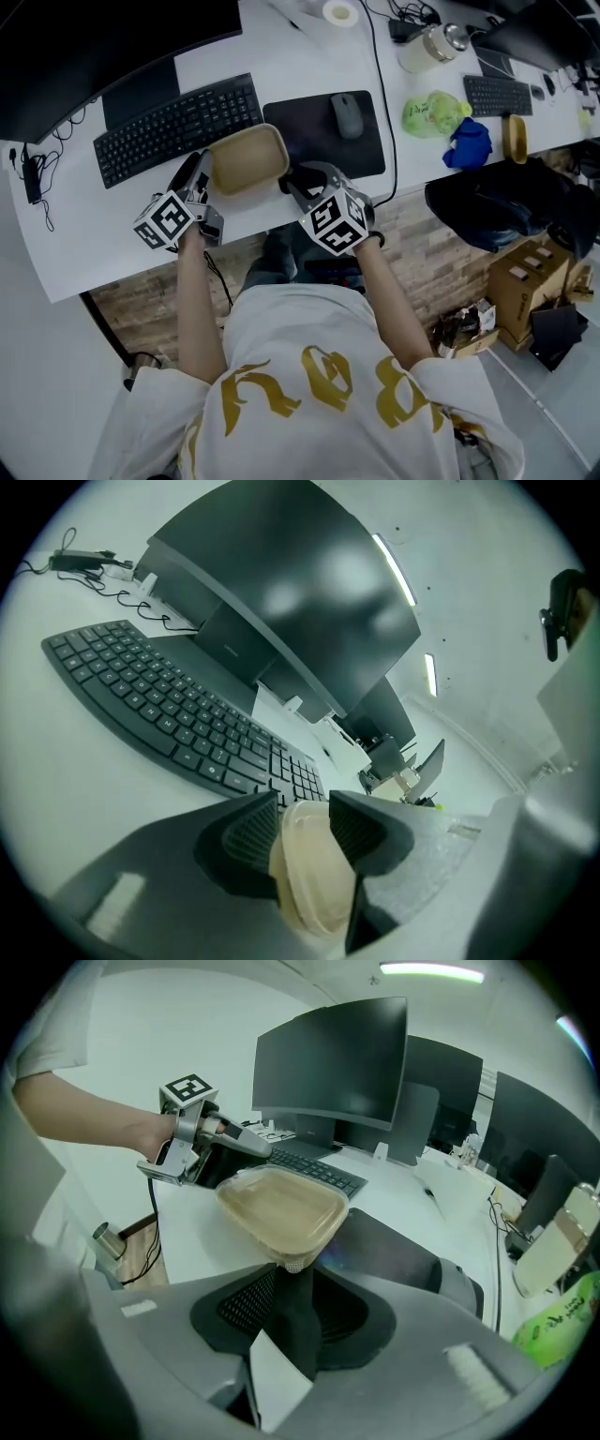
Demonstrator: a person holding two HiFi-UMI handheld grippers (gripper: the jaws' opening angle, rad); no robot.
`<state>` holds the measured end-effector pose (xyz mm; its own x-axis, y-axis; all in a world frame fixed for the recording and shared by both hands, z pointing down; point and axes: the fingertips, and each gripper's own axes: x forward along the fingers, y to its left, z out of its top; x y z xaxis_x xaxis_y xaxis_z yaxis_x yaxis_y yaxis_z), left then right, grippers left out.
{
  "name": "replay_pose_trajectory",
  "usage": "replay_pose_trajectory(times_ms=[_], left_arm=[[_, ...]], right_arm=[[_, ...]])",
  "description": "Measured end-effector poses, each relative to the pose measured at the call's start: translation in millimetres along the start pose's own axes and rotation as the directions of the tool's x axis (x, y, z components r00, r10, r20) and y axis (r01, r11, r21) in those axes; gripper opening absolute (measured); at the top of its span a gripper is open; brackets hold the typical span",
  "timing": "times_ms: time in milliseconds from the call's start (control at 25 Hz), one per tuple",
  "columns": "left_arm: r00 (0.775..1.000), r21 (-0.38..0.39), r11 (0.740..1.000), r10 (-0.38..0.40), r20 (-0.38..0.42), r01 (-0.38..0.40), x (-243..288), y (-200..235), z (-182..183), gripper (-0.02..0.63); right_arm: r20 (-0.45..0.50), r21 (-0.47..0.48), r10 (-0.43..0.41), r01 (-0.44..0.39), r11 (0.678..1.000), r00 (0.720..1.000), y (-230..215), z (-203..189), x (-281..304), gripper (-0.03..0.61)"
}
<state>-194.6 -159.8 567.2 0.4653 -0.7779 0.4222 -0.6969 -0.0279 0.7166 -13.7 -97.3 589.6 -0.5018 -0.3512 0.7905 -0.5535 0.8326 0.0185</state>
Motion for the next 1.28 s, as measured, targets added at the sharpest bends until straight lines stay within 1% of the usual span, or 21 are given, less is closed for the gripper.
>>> replay_pose_trajectory(times_ms=[200,280,400,520,600,840,1280], left_arm=[[1.0,-0.033,0.999,-0.008,-0.02,0.007,2,3,-5,0.166],[0.999,-0.026,1.0,-0.015,-0.031,0.015,4,2,-6,0.163],[0.999,0.002,1.0,-0.011,-0.041,0.011,7,2,-7,0.152],[0.999,-0.015,1.0,-0.012,-0.046,0.011,6,4,-10,0.138],[0.999,-0.001,1.0,-0.006,-0.046,0.006,5,5,-9,0.133],[0.998,0.073,0.997,0.02,-0.061,-0.016,4,1,-9,0.13],[0.998,0.096,0.995,-0.003,-0.056,0.009,-1,-9,-6,0.13]], right_arm=[[-0.013,-0.017,0.009,-0.009,1.0,1.0,3,0,7,0.153],[-0.015,-0.017,0.01,-0.01,1.0,1.0,3,0,8,0.15],[-0.012,-0.012,0.005,-0.006,1.0,1.0,4,-1,8,0.124],[-0.013,-0.008,-0.007,0.006,1.0,1.0,3,0,9,0.109],[-0.016,-0.007,-0.01,0.01,1.0,1.0,2,0,10,0.106],[-0.026,0.003,-0.021,0.021,1.0,0.999,2,2,8,0.103],[-0.019,-0.003,-0.046,0.046,0.999,0.999,3,6,0,0.101]])
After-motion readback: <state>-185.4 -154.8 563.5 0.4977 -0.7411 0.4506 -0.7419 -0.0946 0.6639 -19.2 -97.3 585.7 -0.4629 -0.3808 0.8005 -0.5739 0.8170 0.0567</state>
